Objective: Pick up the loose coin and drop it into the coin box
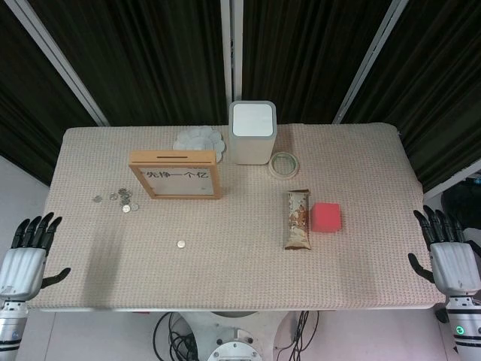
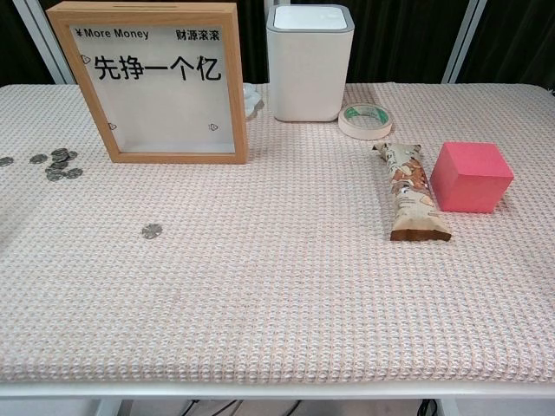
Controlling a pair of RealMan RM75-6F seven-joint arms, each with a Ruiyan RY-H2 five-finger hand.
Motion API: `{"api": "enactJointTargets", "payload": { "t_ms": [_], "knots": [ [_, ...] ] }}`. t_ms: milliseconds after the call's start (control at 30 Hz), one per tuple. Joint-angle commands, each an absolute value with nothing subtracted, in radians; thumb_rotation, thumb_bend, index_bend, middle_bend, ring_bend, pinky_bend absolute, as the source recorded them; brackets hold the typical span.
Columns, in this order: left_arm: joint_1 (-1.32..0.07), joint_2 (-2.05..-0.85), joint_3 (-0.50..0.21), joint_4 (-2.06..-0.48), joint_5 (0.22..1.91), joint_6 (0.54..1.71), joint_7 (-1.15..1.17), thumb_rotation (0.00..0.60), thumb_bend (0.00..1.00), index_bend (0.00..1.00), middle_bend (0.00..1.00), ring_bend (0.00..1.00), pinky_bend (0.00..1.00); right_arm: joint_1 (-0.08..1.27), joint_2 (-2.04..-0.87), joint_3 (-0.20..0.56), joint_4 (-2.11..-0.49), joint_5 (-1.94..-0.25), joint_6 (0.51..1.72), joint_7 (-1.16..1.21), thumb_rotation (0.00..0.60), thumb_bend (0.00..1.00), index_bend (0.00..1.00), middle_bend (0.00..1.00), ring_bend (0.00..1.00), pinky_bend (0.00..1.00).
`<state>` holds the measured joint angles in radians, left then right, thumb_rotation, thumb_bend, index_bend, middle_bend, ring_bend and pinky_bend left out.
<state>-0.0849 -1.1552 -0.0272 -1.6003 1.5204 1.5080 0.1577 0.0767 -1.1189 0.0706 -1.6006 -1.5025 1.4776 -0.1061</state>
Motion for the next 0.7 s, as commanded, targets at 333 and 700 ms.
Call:
{"api": "enactJointTargets", "payload": {
  "t_ms": [333,700],
  "knots": [
    [-0.081,-1.151,-0.024,-1.6,1.535,1.518,0.15,0.6,0.0,0.0,0.0,0.0,0.0,0.077,-1.127,0.066,-1.602,-1.508,1.481,-0.11,0.6,0.25,0.0,0.0,0.0,0.0],
    [-0.114,-1.172,-0.027,-1.607,1.568,1.492,0.164,0.6,0.0,0.0,0.0,0.0,0.0,0.074,-1.114,0.069,-1.607,-1.513,1.494,-0.099,0.6,0.25,0.0,0.0,0.0,0.0]
  ]
}}
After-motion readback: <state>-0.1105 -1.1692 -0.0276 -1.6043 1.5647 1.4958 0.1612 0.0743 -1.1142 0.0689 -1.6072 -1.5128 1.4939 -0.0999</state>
